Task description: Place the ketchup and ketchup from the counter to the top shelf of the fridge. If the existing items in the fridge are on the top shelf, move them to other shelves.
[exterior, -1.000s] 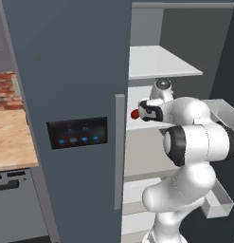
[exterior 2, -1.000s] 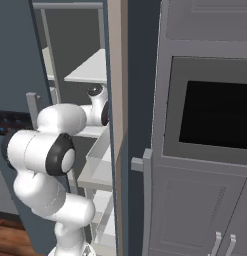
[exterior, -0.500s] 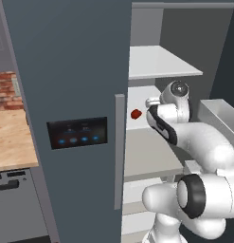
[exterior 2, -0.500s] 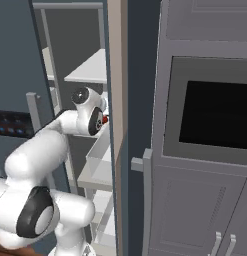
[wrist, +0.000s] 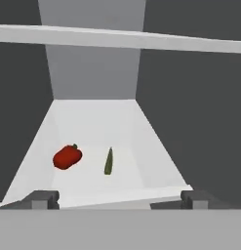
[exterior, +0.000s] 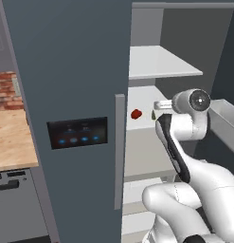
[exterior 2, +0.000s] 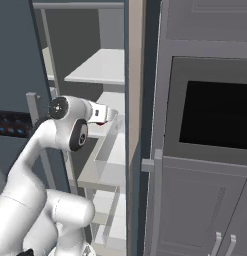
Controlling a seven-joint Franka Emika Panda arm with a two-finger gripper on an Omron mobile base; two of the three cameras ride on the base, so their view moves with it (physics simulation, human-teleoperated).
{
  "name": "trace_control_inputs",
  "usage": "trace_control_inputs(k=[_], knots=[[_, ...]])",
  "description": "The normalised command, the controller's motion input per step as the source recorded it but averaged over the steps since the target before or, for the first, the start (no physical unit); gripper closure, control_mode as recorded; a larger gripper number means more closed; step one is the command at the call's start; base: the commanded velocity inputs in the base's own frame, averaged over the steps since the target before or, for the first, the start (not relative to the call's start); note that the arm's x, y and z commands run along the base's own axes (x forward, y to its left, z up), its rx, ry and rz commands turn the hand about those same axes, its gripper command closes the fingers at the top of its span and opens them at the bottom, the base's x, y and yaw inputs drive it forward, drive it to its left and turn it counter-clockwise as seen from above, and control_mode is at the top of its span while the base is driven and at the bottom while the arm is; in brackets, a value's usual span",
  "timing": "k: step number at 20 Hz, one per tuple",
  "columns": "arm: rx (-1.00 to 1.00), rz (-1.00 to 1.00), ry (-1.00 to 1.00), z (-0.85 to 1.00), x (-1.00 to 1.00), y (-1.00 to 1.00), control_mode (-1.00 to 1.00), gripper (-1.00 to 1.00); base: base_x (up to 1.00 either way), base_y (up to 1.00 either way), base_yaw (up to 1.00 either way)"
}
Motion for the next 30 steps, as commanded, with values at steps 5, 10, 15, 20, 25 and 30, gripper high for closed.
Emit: trace_control_inputs(k=[5, 10, 15, 20, 25, 30], knots=[[0.00, 0.03, -0.08, 0.96, -1.00, 0.00, -1.00, -1.00, 0.00, 0.00, 0.00], [0.00, 0.08, 0.00, 1.00, -1.00, 0.04, -1.00, -1.00, 0.00, 0.00, 0.00], [0.00, 0.12, 0.10, 0.89, -1.00, 0.12, -1.00, -1.00, 0.00, 0.00, 0.00], [0.00, 0.11, 0.24, 0.56, -1.00, 0.25, -1.00, -1.00, 0.00, 0.00, 0.00], [-0.08, 0.10, 0.32, 0.03, -0.93, 0.32, -1.00, -1.00, 0.00, 0.00, 0.00], [-0.25, 0.03, 0.38, -0.18, -0.53, 0.17, -1.00, -1.00, 0.00, 0.00, 0.00]])
